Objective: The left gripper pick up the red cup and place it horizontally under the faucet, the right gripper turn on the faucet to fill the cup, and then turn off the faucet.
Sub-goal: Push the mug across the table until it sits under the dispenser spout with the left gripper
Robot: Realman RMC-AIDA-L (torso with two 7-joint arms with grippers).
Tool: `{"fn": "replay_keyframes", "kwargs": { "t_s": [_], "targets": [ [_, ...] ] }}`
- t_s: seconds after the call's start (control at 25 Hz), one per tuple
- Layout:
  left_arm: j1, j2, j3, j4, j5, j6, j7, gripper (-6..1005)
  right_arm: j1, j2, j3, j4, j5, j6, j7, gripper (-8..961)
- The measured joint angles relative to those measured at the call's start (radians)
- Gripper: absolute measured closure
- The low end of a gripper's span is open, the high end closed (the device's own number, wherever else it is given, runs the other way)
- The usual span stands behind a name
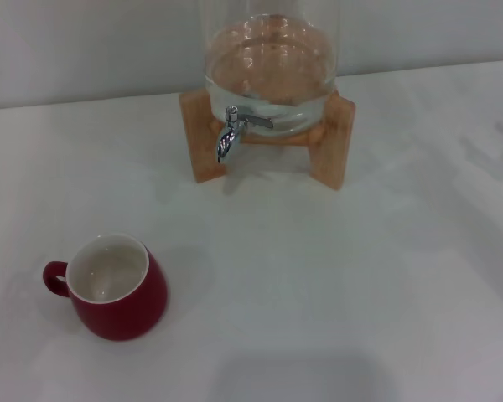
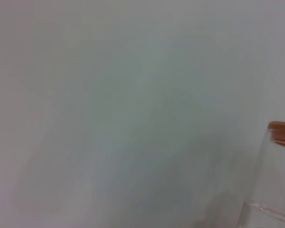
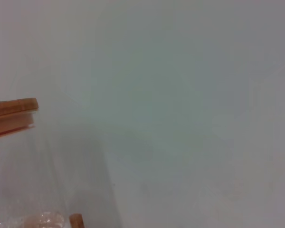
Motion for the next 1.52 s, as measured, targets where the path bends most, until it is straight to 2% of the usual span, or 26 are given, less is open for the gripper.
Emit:
{"fn": "replay_keyframes", "kwargs": {
  "t_s": [0.92,1.12,1.32,1.52],
  "targets": [
    [-0.001,-0.001,0.0,-0.004,0.002,0.002,0.016,167,-0.003,0.0,0.001,0.002,-0.001,-0.004,-0.002,157],
    [0.011,-0.011,0.006,-0.038,0.023,0.02,0.181,167,-0.003,0.0,0.002,0.002,0.0,-0.005,-0.005,157],
    [0.001,-0.009,0.003,-0.189,0.022,0.08,0.37,166,-0.002,0.0,0.009,0.002,0.005,-0.007,-0.011,157],
    [-0.012,-0.011,0.004,-0.256,0.021,0.091,0.493,166,-0.001,0.0,0.014,0.002,0.002,-0.007,-0.011,158]
  ]
}}
